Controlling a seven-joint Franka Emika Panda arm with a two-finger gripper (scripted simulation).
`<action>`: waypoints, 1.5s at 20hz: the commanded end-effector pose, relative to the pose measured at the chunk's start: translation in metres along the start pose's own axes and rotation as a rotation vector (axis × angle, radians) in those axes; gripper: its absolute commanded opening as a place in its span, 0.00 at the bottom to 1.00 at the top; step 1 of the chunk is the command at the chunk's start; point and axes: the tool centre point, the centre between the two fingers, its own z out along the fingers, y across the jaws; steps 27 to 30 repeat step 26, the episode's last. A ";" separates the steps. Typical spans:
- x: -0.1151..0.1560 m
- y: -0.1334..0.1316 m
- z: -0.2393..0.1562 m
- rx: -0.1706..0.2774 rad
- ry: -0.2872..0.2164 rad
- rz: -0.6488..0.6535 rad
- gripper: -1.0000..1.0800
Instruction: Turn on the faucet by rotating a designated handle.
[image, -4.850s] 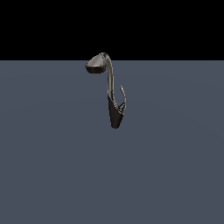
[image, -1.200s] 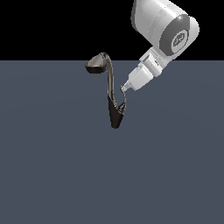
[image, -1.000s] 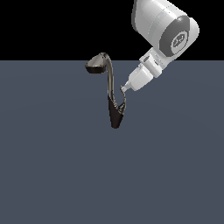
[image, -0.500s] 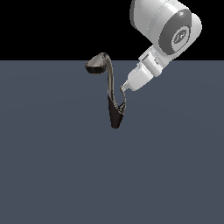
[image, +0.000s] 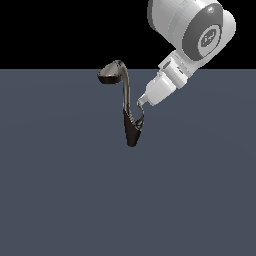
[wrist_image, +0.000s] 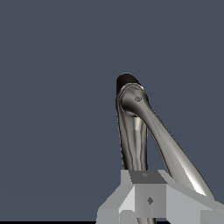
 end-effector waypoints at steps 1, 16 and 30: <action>0.002 0.006 0.000 -0.002 -0.001 0.001 0.00; 0.006 0.043 -0.002 0.001 -0.005 -0.022 0.00; 0.062 0.069 0.001 -0.010 -0.006 -0.006 0.00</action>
